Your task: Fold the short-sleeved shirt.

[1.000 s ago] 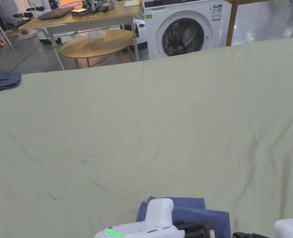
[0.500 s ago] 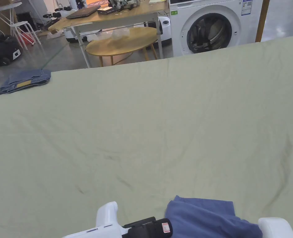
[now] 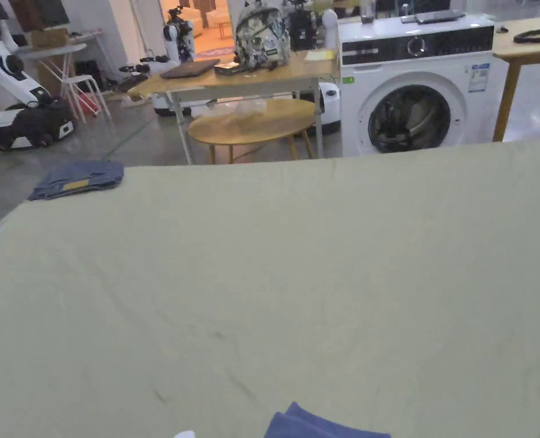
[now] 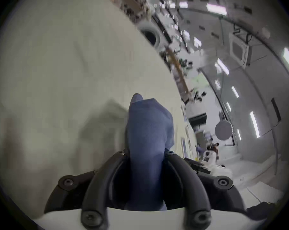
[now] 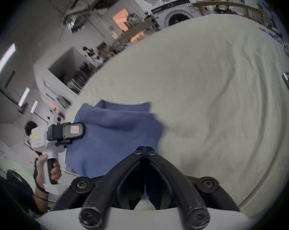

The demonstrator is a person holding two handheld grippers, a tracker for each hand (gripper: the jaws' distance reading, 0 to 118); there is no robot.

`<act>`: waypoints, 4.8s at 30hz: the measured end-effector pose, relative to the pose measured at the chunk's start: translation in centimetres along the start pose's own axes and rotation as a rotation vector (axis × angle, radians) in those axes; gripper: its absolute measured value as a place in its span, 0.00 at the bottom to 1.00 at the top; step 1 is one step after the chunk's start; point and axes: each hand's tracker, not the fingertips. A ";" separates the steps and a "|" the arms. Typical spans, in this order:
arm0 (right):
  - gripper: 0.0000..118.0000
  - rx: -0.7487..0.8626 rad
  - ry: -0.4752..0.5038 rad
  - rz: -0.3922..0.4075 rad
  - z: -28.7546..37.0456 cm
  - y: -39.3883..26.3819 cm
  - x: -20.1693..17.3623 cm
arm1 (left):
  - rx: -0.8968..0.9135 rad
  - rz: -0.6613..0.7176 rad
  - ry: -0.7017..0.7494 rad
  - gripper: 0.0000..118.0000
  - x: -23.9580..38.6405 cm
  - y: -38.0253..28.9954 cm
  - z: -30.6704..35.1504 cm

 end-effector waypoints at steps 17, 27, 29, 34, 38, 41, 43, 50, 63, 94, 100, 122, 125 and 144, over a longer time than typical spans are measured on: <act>0.00 0.019 -0.083 0.071 0.9 2.4 -0.3 | 0.310 -0.213 0.870 0.42 -7.4 12.8 19.6; 0.00 0.344 -0.223 0.353 4.9 10.5 -5.2 | 0.644 -0.578 0.570 0.42 9.8 10.7 18.3; 0.00 0.428 -0.268 0.422 5.2 12.0 -6.8 | 0.680 -0.664 0.545 0.42 12.9 9.9 16.0; 0.00 0.553 -0.278 0.488 6.1 14.0 -8.7 | 0.646 -0.863 0.491 0.32 18.3 8.1 9.9; 0.00 0.689 -0.340 0.503 6.8 13.4 -9.4 | 0.731 -0.888 0.466 0.00 19.4 6.8 6.9; 0.00 0.679 -0.389 0.513 6.4 13.3 -9.5 | 0.714 -0.889 0.474 0.00 19.9 6.3 5.3; 0.00 0.666 -0.418 0.519 5.9 13.4 -9.2 | 0.701 -0.895 0.484 0.00 20.0 6.0 4.2; 0.00 0.655 -0.455 0.510 5.4 13.5 -9.2 | 0.658 -0.900 0.511 0.00 19.9 5.3 3.2; 0.00 0.651 -0.498 0.484 5.0 13.7 -8.8 | 0.624 -0.879 0.520 0.00 20.4 5.2 2.0; 0.92 0.739 -0.568 0.512 5.1 12.2 -10.3 | 0.730 -0.880 0.460 0.84 20.3 4.3 3.2; 0.92 0.667 -0.485 0.474 5.6 12.8 -9.6 | 0.713 -0.870 0.478 0.84 20.1 4.2 3.1; 0.92 0.568 -0.579 0.203 5.5 14.7 -10.8 | 0.663 -0.821 0.470 0.84 20.3 4.5 2.8; 0.92 0.544 -0.552 0.221 5.4 14.9 -10.1 | 0.660 -0.825 0.467 0.84 20.3 4.5 2.8; 0.92 0.554 -0.483 0.251 5.1 14.9 -9.6 | 0.632 -0.827 0.455 0.84 20.0 4.3 2.0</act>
